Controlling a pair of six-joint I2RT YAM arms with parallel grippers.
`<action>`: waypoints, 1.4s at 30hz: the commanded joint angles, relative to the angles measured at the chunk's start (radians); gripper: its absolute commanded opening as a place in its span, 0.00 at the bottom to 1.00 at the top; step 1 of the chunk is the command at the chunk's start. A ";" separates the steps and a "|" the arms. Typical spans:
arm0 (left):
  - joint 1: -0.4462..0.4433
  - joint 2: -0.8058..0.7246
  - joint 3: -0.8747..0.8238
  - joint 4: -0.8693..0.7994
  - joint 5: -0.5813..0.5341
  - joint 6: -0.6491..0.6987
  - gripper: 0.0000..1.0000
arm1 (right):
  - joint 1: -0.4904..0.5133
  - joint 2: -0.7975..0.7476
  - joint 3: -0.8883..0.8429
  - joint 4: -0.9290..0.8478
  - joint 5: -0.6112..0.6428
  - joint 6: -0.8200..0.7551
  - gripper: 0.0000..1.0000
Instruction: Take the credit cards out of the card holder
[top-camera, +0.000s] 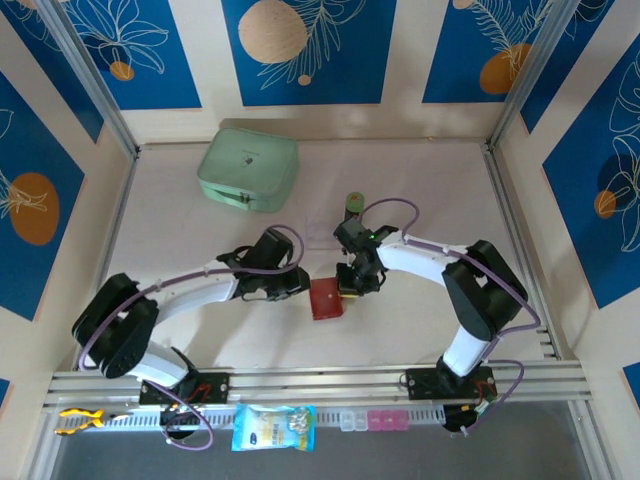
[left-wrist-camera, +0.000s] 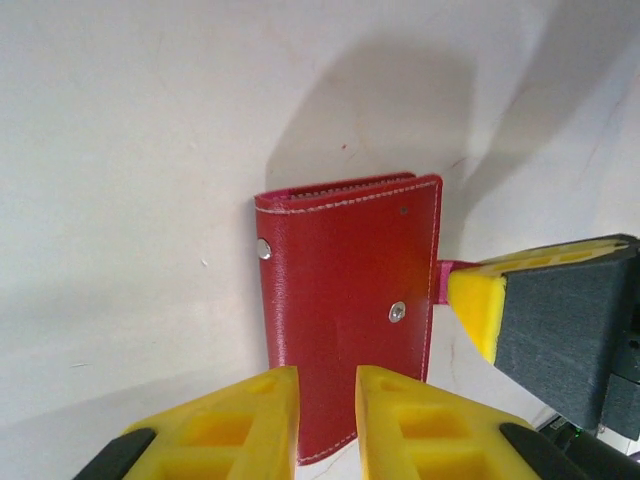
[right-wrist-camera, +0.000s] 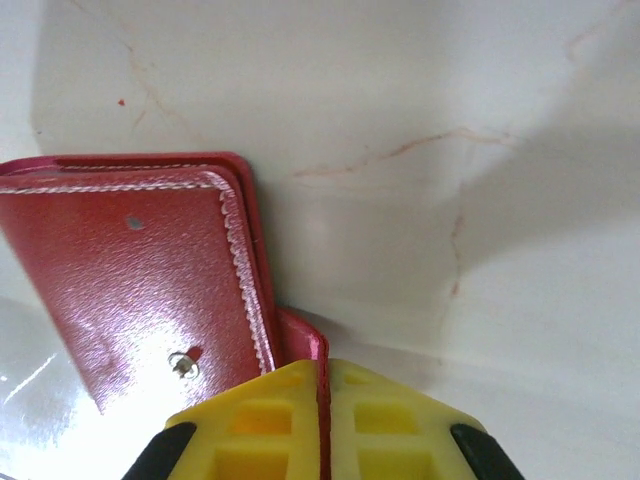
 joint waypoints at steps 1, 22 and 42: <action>0.029 -0.060 0.019 -0.095 -0.062 0.055 0.22 | -0.007 -0.055 0.003 -0.068 0.004 -0.019 0.06; 0.101 -0.254 -0.066 -0.113 -0.113 0.047 0.32 | 0.102 -0.132 0.167 -0.212 0.060 0.029 0.00; 0.092 -0.076 -0.029 -0.037 0.054 0.070 0.28 | 0.135 -0.115 0.168 -0.184 0.108 0.106 0.00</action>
